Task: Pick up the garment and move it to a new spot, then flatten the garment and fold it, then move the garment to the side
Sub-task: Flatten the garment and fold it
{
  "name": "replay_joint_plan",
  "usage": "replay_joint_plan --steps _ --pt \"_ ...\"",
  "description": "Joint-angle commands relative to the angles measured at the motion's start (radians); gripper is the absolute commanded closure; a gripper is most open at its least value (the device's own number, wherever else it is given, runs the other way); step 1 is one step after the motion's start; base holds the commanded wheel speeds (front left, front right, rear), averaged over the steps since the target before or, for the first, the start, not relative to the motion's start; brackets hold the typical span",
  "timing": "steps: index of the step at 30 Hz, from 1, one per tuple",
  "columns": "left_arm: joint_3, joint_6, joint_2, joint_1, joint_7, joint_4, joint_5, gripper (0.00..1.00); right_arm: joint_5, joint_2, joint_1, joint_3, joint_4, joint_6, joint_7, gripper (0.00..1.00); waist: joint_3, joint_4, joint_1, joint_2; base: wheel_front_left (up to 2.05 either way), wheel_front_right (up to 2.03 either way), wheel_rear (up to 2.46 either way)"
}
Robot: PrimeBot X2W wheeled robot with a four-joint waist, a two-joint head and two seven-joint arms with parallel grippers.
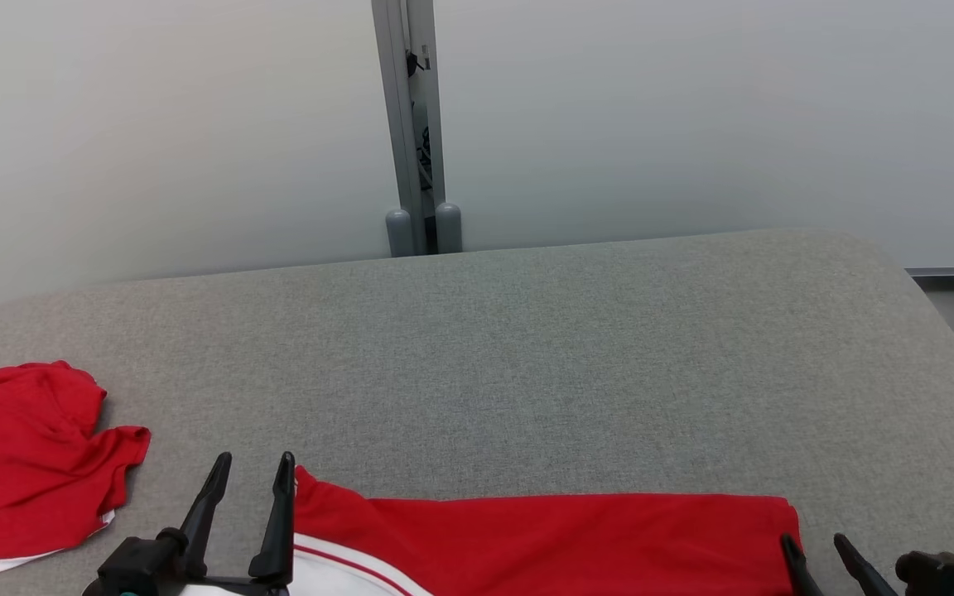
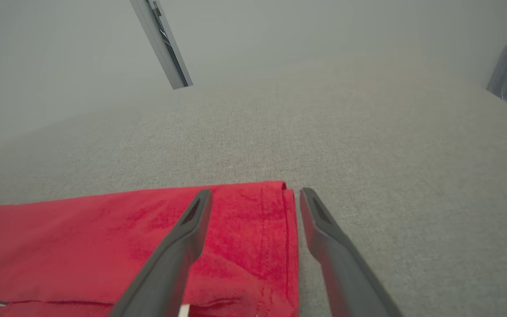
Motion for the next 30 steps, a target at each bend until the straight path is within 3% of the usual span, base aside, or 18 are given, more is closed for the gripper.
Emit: replay_joint_plan --steps 1,15,27,29,30 --pt "-0.003 -0.006 0.002 -0.006 -0.003 0.003 -0.007 0.0 0.036 -0.015 -0.006 0.009 0.04 0.0 0.02 0.0 0.003 0.004 0.0 0.0 0.0 0.0 0.0" --pt "0.007 -0.017 0.002 -0.026 -0.003 0.008 0.016 0.0 0.254 -0.016 -0.047 0.091 0.239 0.0 0.023 0.0 0.013 0.03 0.0 0.0 0.0 0.0 0.0" --pt "0.011 -0.017 0.001 -0.034 -0.003 -0.002 0.036 0.0 0.446 0.002 -0.072 0.207 0.289 0.0 0.043 0.0 0.02 0.056 0.0 0.0 0.0 0.0 0.0" --pt "0.009 -0.017 0.002 -0.034 -0.003 -0.002 0.036 0.0 0.466 0.002 -0.076 0.228 0.291 0.0 0.039 0.58 0.02 0.06 0.0 0.0 0.0 0.0 0.0" --pt "0.009 -0.017 0.002 -0.033 -0.003 -0.002 0.036 0.0 0.475 0.002 -0.077 0.24 0.289 0.0 0.034 0.78 0.019 0.062 0.0 0.0 0.0 0.0 0.0"
